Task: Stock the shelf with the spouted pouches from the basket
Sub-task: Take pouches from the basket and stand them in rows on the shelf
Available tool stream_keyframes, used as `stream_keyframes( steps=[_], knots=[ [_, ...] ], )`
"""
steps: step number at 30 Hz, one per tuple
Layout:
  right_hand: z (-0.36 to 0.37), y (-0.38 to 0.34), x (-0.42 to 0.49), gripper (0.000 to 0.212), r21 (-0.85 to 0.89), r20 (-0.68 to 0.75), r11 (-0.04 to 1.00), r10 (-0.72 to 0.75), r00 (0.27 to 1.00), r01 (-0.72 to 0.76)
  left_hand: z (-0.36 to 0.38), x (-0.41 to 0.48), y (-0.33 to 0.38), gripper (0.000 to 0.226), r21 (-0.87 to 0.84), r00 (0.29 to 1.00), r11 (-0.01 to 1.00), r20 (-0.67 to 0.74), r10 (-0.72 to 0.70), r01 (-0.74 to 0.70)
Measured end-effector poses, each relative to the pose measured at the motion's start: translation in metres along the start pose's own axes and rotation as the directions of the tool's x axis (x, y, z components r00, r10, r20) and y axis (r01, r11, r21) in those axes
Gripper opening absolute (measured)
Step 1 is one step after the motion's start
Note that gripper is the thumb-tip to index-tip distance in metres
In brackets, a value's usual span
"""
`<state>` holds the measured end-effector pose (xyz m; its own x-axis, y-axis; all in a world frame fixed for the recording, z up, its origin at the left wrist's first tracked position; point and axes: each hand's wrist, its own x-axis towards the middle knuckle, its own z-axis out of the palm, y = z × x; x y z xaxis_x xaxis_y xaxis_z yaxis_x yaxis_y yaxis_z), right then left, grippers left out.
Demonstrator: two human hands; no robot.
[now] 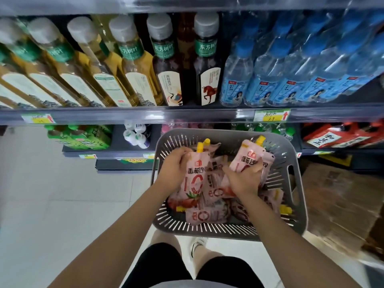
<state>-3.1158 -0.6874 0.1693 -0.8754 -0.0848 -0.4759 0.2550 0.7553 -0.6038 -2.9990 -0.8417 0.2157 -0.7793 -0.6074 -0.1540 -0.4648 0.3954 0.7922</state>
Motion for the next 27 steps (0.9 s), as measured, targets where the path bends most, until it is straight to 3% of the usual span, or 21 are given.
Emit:
stream_keyframes(
  steps=[3, 5, 8, 12, 18, 20, 23, 27],
  knots=[
    [-0.018, 0.008, 0.002, 0.117, -0.020, -0.007, 0.998, 0.059, 0.998, -0.059, 0.027, -0.004, 0.000, 0.045, 0.282, 0.983, 0.954, -0.176, -0.049, 0.098],
    [-0.026, 0.012, 0.001, 0.114, -0.030, 0.002, 0.997, 0.074, 0.997, -0.074, 0.050, -0.020, -0.003, 0.072, 0.485, 0.985, 0.865, -0.164, -0.054, 0.128],
    [-0.032, 0.015, -0.003, 0.113, -0.019, 0.017, 0.994, 0.105, 0.994, -0.105, 0.077, -0.045, -0.012, 0.102, 0.539, 0.965, 0.802, -0.108, -0.240, 0.260],
    [-0.037, 0.016, -0.011, 0.115, -0.002, 0.018, 0.998, 0.057, 0.998, -0.057, 0.082, -0.033, -0.018, 0.108, 0.573, 0.937, 0.748, -0.118, -0.330, 0.336],
    [-0.039, 0.012, -0.023, 0.120, 0.068, -0.001, 0.997, -0.030, 1.000, 0.030, 0.061, -0.008, -0.033, 0.118, 0.446, 0.946, 0.851, 0.028, -0.324, 0.278],
    [-0.038, 0.009, -0.027, 0.118, 0.076, 0.020, 0.996, -0.040, 0.999, 0.038, 0.056, -0.010, -0.037, 0.116, 0.419, 0.958, 0.886, 0.109, -0.267, 0.200],
    [-0.039, 0.005, -0.035, 0.120, 0.078, 0.021, 0.995, -0.059, 0.998, 0.057, 0.050, -0.014, -0.036, 0.111, 0.508, 0.946, 0.861, 0.266, -0.186, 0.026],
    [-0.044, -0.007, -0.047, 0.122, 0.082, -0.039, 0.994, -0.073, 0.997, 0.076, 0.037, -0.018, -0.022, 0.114, 0.478, 0.937, 0.878, 0.312, -0.155, -0.014]
  ],
)
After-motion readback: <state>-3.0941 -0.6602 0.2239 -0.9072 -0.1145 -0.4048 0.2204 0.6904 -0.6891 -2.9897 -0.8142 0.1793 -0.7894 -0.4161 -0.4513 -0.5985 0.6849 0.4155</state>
